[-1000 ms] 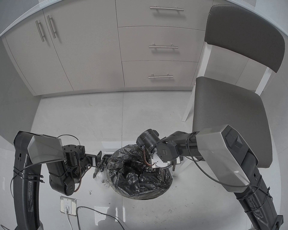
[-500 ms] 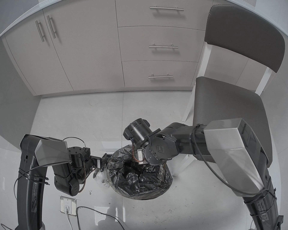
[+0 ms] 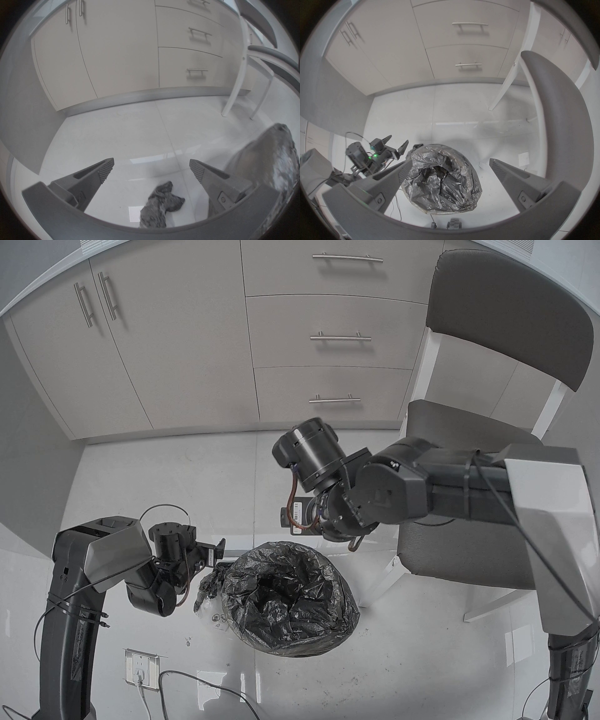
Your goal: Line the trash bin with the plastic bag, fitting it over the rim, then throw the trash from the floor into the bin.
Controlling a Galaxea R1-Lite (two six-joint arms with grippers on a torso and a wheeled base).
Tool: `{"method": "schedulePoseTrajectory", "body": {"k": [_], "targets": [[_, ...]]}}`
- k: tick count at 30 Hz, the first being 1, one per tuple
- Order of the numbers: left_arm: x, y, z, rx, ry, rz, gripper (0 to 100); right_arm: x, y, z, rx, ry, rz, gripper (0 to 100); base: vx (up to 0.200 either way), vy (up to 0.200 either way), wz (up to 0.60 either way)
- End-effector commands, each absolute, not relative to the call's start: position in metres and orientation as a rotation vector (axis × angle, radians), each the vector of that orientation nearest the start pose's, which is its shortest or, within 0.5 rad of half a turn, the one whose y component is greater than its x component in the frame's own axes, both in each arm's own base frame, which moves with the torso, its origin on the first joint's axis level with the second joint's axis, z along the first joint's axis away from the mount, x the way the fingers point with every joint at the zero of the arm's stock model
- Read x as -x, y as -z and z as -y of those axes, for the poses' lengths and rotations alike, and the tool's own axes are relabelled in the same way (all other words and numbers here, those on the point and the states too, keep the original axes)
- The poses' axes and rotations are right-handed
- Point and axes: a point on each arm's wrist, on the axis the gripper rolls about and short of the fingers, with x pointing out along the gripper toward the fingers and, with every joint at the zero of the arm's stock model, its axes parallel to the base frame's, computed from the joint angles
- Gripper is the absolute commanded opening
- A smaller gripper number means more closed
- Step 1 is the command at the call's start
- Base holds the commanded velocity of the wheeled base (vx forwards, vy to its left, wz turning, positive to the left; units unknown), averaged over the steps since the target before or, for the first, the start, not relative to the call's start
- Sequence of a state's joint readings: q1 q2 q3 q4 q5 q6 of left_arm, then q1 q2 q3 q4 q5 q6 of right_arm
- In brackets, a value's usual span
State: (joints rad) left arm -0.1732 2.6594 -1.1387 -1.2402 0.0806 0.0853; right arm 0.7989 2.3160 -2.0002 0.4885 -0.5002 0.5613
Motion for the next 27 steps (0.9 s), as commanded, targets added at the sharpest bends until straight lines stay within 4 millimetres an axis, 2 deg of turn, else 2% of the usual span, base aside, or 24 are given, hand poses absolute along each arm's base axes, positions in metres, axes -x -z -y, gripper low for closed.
{"method": "schedulePoseTrajectory", "body": {"k": [1,2,4,9,14,15,16,17,18,20,22,27], "targets": [[-0.497,0.045,0.064,-0.071,0.056,-0.274,100,-0.321,-0.215,-0.305,-0.143,-0.111,-0.611,100,0.000,0.000,0.00],[-0.497,0.045,0.064,-0.071,0.056,-0.274,100,-0.321,-0.215,-0.305,-0.143,-0.111,-0.611,100,0.000,0.000,0.00],[-0.520,0.034,0.061,-0.017,0.036,-0.296,100,-0.322,-0.220,-0.300,-0.154,-0.103,-0.602,100,0.000,0.000,0.00],[-0.554,0.036,0.051,0.038,-0.007,-0.338,100,-0.317,-0.218,-0.293,-0.141,-0.092,-0.616,100,0.000,0.000,0.00],[-0.531,0.129,0.046,0.036,-0.037,-0.702,100,-0.319,-0.212,-0.290,-0.148,-0.085,-0.609,100,0.000,0.000,0.00],[-0.529,0.135,0.046,0.036,-0.039,-0.729,100,-0.319,-0.211,-0.289,-0.150,-0.084,-0.608,100,0.000,0.000,0.00],[-0.512,0.172,0.045,0.036,-0.054,-0.887,100,-0.321,-0.209,-0.287,-0.153,-0.078,-0.606,100,0.000,0.000,0.00],[-0.498,0.196,0.045,0.031,-0.061,-1.012,100,-0.321,-0.208,-0.287,-0.155,-0.078,-0.606,100,0.000,0.000,0.00],[-0.497,0.197,0.045,0.031,-0.061,-1.023,100,-0.321,-0.208,-0.287,-0.155,-0.078,-0.606,100,0.000,0.000,0.00],[-0.482,0.204,0.045,0.052,-0.061,-1.183,100,-0.325,-0.205,-0.284,-0.163,-0.071,-0.600,100,0.000,0.000,0.00],[-0.483,0.204,0.047,0.119,-0.062,-1.175,100,-0.327,-0.202,-0.283,-0.170,-0.069,-0.593,100,0.000,0.000,0.00],[-0.486,0.202,0.046,0.135,-0.070,-1.148,100,-0.330,-0.203,-0.281,-0.189,-0.072,-0.569,100,0.000,0.000,0.00]]}}
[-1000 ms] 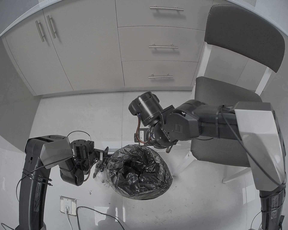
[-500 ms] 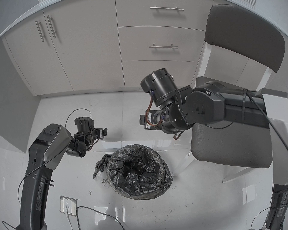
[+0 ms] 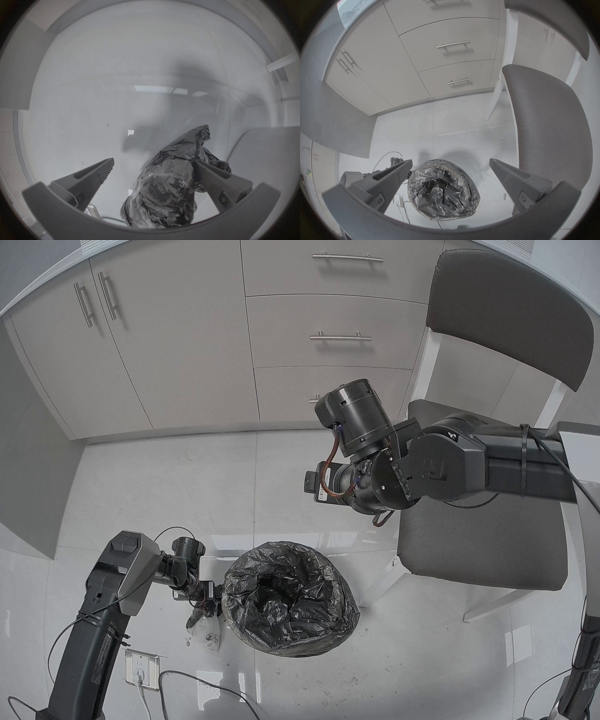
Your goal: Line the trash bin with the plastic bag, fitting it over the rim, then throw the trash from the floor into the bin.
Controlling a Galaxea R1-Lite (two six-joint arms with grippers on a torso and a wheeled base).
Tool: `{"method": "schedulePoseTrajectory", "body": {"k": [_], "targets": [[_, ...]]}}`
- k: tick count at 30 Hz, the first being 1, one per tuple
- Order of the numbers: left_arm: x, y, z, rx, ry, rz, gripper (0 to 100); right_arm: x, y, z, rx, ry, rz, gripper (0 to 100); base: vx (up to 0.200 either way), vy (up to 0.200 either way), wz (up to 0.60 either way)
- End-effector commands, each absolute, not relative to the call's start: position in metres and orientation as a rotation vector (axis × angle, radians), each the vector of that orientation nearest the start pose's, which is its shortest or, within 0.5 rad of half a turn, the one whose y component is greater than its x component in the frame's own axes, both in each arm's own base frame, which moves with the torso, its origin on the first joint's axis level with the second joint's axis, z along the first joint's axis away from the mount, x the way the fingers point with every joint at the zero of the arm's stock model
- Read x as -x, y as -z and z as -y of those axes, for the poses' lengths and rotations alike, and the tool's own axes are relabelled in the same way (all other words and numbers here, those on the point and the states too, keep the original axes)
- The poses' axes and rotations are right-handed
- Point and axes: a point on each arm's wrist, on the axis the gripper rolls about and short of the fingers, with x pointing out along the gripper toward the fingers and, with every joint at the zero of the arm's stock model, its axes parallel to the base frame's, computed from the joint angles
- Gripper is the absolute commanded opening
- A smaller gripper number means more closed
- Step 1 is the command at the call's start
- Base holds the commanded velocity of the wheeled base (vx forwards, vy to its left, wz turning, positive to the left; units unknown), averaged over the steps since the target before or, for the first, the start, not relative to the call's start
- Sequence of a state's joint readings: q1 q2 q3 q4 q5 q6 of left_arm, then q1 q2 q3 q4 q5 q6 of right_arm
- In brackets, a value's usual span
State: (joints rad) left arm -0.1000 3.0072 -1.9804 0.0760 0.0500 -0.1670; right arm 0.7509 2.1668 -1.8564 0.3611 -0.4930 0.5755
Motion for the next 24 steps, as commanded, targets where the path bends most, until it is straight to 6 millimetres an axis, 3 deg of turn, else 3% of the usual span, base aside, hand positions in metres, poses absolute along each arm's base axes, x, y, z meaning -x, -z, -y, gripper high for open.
{"method": "schedulePoseTrajectory", "body": {"k": [1,16,17,24], "targets": [[-0.486,0.203,0.046,0.137,-0.073,-1.149,100,-0.330,-0.203,-0.281,-0.190,-0.073,-0.567,100,0.000,0.000,0.00],[-0.484,0.203,0.059,0.134,-0.127,-1.144,100,-0.332,-0.202,-0.279,-0.190,-0.063,-0.567,100,0.000,0.000,0.00],[-0.484,0.203,0.059,0.137,-0.131,-1.144,0,-0.332,-0.202,-0.280,-0.189,-0.064,-0.569,100,0.000,0.000,0.00],[-0.478,0.205,0.059,0.135,-0.146,-1.205,0,-0.334,-0.201,-0.279,-0.187,-0.061,-0.568,100,0.000,0.000,0.00]]}}
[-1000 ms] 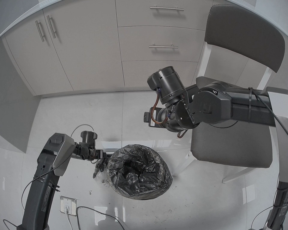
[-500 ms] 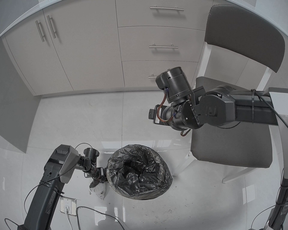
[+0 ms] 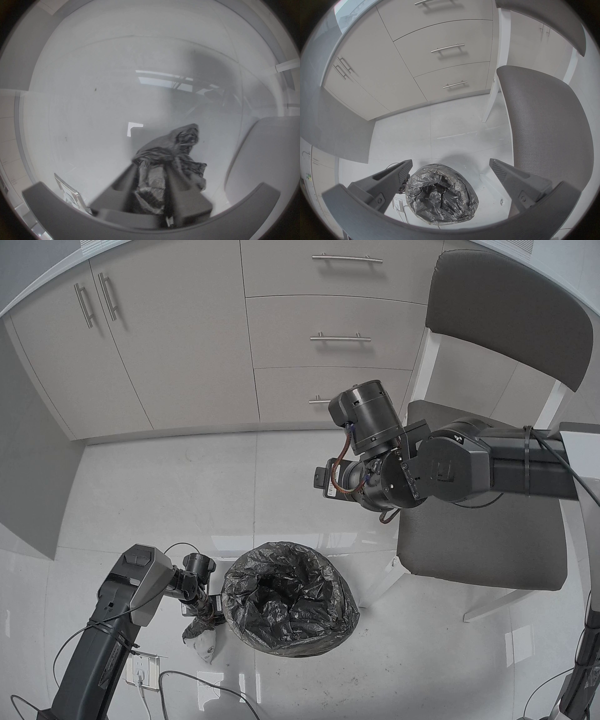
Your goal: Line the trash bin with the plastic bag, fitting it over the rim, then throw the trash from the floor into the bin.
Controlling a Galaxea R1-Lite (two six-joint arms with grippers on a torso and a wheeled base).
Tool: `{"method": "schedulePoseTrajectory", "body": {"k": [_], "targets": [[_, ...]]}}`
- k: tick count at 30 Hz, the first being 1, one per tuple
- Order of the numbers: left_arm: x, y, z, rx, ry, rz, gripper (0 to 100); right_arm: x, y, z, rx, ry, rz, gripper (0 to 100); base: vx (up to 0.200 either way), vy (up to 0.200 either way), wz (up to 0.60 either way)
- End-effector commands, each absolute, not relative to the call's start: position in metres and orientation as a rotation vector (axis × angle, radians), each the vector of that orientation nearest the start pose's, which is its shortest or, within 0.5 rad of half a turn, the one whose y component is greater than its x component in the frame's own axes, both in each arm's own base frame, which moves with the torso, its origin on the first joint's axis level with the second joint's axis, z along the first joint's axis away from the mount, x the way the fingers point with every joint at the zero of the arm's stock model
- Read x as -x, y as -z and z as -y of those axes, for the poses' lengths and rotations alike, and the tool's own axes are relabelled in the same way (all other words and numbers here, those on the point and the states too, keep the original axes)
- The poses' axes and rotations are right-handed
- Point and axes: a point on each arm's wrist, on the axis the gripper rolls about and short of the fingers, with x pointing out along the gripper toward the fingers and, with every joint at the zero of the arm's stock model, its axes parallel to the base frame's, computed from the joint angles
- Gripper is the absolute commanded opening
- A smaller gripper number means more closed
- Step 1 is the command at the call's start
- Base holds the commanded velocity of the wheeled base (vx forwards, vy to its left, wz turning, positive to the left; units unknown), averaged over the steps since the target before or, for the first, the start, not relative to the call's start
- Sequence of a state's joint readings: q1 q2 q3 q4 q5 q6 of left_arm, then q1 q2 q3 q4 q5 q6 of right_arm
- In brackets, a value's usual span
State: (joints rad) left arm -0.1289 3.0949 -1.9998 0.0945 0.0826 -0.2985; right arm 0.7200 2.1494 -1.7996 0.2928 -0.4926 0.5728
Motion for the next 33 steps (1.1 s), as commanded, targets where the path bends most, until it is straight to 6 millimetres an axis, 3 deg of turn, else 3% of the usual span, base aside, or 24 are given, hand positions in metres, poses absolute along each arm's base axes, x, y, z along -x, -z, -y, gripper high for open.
{"method": "schedulePoseTrajectory", "body": {"k": [1,8,9,12,13,14,15,17,23,25,27,29,30,31,32,33], "targets": [[-0.477,0.205,0.058,0.133,-0.147,-1.214,0,-0.334,-0.201,-0.279,-0.187,-0.061,-0.567,100,0.000,0.000,0.00],[-0.462,0.210,0.054,0.110,-0.181,-1.366,0,-0.335,-0.201,-0.278,-0.188,-0.058,-0.566,100,0.000,0.000,0.00],[-0.453,0.210,0.048,0.089,-0.200,-1.457,0,-0.334,-0.201,-0.279,-0.188,-0.059,-0.568,100,0.000,0.000,0.00],[-0.463,0.175,0.042,0.088,-0.219,-1.437,0,-0.334,-0.202,-0.278,-0.192,-0.061,-0.568,100,0.000,0.000,0.00],[-0.469,0.152,0.034,0.094,-0.226,-1.410,0,-0.334,-0.204,-0.278,-0.201,-0.065,-0.553,100,0.000,0.000,0.00],[-0.469,0.152,0.034,0.094,-0.226,-1.410,0,-0.334,-0.204,-0.278,-0.201,-0.065,-0.553,100,0.000,0.000,0.00],[-0.473,0.130,0.025,0.089,-0.219,-1.401,0,-0.336,-0.208,-0.279,-0.216,-0.077,-0.524,100,0.000,0.000,0.00],[-0.476,0.105,0.019,0.087,-0.220,-1.388,0,-0.337,-0.210,-0.279,-0.220,-0.082,-0.511,100,0.000,0.000,0.00],[-0.471,0.020,0.003,0.114,-0.237,-1.363,0,-0.341,-0.210,-0.272,-0.211,-0.079,-0.516,100,0.000,0.000,0.00],[-0.469,0.003,0.001,0.116,-0.238,-1.357,0,-0.340,-0.213,-0.271,-0.216,-0.088,-0.515,100,0.000,0.000,0.00],[-0.457,-0.040,0.000,0.111,-0.233,-1.356,0,-0.335,-0.222,-0.267,-0.225,-0.105,-0.512,100,0.000,0.000,0.00],[-0.452,-0.052,0.000,0.102,-0.228,-1.372,0,-0.333,-0.223,-0.266,-0.221,-0.106,-0.517,100,0.000,0.000,0.00],[-0.431,-0.086,0.001,0.066,-0.203,-1.445,0,-0.325,-0.224,-0.264,-0.214,-0.105,-0.538,100,0.000,0.000,0.00],[-0.431,-0.086,0.001,0.066,-0.203,-1.445,0,-0.325,-0.224,-0.264,-0.214,-0.105,-0.538,100,0.000,0.000,0.00],[-0.405,-0.121,0.005,0.048,-0.189,-1.523,0,-0.315,-0.225,-0.258,-0.208,-0.102,-0.555,100,0.000,0.000,0.00],[-0.392,-0.137,0.008,0.051,-0.173,-1.561,0,-0.310,-0.225,-0.255,-0.205,-0.105,-0.560,100,0.000,0.000,0.00]]}}
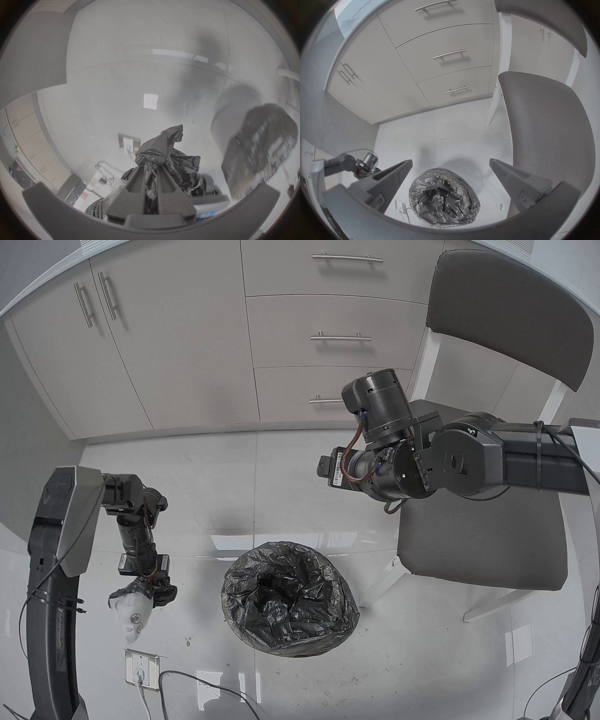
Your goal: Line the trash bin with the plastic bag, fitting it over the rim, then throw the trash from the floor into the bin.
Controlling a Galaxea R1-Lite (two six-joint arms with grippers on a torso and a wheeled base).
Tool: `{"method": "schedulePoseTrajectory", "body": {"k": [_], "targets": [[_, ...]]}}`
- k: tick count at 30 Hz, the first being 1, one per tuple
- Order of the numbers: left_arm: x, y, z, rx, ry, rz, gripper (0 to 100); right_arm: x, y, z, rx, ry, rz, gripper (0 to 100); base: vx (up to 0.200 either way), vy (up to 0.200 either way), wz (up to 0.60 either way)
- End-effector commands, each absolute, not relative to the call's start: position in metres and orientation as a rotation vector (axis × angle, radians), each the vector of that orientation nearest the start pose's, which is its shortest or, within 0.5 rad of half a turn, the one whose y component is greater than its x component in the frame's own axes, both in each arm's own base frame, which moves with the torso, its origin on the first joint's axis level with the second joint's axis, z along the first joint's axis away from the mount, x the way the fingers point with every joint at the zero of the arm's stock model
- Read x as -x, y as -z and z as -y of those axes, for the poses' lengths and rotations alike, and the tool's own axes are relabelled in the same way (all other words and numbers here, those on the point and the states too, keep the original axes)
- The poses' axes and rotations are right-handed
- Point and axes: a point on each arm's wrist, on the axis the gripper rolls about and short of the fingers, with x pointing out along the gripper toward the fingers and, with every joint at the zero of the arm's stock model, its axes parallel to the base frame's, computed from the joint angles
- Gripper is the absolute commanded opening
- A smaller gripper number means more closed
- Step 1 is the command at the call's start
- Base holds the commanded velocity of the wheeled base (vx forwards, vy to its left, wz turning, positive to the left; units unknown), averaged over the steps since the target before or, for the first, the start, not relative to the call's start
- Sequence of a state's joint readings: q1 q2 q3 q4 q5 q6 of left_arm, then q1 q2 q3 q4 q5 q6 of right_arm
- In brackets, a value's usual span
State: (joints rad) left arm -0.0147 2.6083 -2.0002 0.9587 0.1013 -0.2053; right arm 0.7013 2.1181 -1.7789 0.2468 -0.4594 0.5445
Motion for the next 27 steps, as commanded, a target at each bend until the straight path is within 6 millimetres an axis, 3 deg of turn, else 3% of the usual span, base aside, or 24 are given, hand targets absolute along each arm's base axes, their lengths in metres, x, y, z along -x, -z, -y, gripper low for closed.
{"method": "schedulePoseTrajectory", "body": {"k": [1,4,8,15,17,18,23,27], "targets": [[-0.381,-0.149,0.012,0.055,-0.156,-1.595,0,-0.305,-0.225,-0.253,-0.198,-0.107,-0.569,100,0.000,0.000,0.00],[-0.339,-0.188,0.027,0.072,-0.087,-1.736,0,-0.285,-0.230,-0.246,-0.197,-0.134,-0.578,100,0.000,0.000,0.00],[-0.316,-0.219,0.054,0.251,-0.103,-1.670,0,-0.261,-0.240,-0.235,-0.251,-0.184,-0.539,100,0.000,0.000,0.00],[-0.283,-0.251,0.088,0.475,-0.003,-1.663,0,-0.232,-0.244,-0.214,-0.305,-0.232,-0.452,100,0.000,0.000,0.00],[-0.263,-0.269,0.098,0.518,0.115,-1.650,0,-0.223,-0.251,-0.205,-0.347,-0.250,-0.397,100,0.000,0.000,0.00],[-0.263,-0.269,0.098,0.518,0.115,-1.650,0,-0.223,-0.251,-0.205,-0.347,-0.250,-0.397,100,0.000,0.000,0.00],[-0.226,-0.295,0.118,0.496,0.326,-1.626,0,-0.213,-0.255,-0.193,-0.415,-0.269,-0.326,100,0.000,0.000,0.00],[-0.213,-0.297,0.140,0.423,0.433,-1.631,0,-0.210,-0.253,-0.194,-0.436,-0.304,-0.284,100,0.000,0.000,0.00]]}}
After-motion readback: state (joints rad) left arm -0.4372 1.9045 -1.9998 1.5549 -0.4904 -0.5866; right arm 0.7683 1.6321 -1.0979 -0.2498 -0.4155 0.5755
